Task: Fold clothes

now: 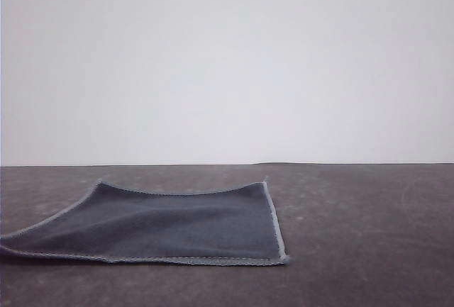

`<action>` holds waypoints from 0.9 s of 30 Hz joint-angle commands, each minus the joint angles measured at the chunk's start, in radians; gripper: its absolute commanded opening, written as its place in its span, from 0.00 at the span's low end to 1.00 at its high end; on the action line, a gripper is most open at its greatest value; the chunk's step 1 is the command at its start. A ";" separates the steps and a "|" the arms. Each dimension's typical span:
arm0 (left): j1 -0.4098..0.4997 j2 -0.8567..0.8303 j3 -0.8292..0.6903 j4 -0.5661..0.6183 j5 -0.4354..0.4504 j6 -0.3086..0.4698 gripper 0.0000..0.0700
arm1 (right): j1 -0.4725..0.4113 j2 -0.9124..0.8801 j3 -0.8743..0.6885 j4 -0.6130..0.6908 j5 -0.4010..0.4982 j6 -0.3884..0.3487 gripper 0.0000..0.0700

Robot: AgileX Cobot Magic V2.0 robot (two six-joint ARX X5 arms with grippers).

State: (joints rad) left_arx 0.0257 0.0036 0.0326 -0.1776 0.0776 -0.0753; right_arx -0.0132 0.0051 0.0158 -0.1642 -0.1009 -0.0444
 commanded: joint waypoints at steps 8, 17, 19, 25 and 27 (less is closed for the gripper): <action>0.000 -0.001 -0.019 -0.008 -0.003 -0.005 0.02 | 0.001 -0.002 -0.004 0.009 0.004 0.011 0.01; 0.000 -0.001 -0.019 -0.008 -0.003 -0.005 0.02 | 0.001 -0.002 -0.004 0.008 0.004 0.011 0.01; 0.000 -0.001 -0.019 -0.008 -0.003 -0.005 0.02 | 0.001 -0.002 -0.004 0.009 0.004 0.011 0.01; 0.000 -0.001 -0.019 -0.008 -0.003 -0.005 0.02 | 0.001 -0.002 -0.004 0.008 0.004 0.011 0.01; 0.000 -0.001 -0.019 -0.008 -0.003 -0.005 0.02 | 0.001 -0.002 -0.004 0.008 0.004 0.011 0.01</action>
State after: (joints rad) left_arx 0.0257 0.0036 0.0326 -0.1776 0.0776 -0.0753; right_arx -0.0132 0.0051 0.0158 -0.1642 -0.1009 -0.0444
